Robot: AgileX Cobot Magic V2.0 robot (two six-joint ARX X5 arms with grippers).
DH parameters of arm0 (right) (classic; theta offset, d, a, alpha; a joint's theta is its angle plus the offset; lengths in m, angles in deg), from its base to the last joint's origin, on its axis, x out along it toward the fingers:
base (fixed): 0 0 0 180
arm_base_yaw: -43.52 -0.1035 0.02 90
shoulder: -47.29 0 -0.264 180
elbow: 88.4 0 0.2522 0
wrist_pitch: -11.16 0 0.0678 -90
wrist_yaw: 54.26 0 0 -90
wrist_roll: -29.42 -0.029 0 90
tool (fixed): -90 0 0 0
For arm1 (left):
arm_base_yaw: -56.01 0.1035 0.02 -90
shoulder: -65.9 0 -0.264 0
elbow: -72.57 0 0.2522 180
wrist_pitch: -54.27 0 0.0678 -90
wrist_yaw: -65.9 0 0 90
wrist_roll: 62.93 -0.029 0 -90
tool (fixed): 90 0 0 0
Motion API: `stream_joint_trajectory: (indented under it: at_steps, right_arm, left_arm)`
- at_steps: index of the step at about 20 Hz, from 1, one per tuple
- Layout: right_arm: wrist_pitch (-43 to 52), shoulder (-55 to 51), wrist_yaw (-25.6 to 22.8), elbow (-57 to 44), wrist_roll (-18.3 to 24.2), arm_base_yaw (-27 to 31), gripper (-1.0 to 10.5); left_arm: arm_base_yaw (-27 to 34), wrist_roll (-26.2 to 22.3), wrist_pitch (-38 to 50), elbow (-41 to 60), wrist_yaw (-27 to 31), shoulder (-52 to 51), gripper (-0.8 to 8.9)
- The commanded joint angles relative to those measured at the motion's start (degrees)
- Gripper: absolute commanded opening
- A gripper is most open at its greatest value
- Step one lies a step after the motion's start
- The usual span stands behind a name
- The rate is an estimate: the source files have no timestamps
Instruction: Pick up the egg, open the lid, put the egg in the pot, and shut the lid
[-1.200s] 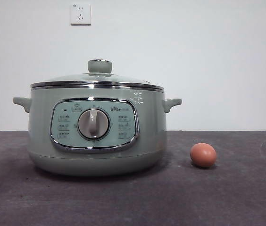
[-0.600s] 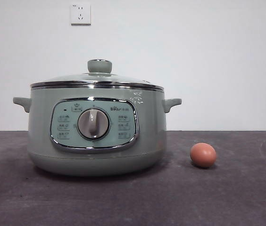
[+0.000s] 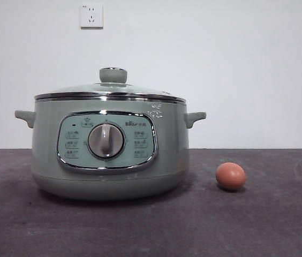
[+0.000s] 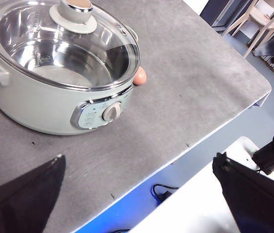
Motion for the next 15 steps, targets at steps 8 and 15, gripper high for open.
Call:
stream_joint_trajectory:
  at_steps: [8,15]
  right_arm:
    - [20.22,22.95,-11.45,0.11,-3.96,-6.62,5.6]
    - [34.58,38.53,-18.38,0.11,-6.84,-10.95,5.6]
  left_arm:
    - [-0.17,-0.39,0.79,-0.15,-0.09,-0.04,5.76]
    - [-0.17,-0.39,0.94,-0.15,0.00,-0.04,5.76]
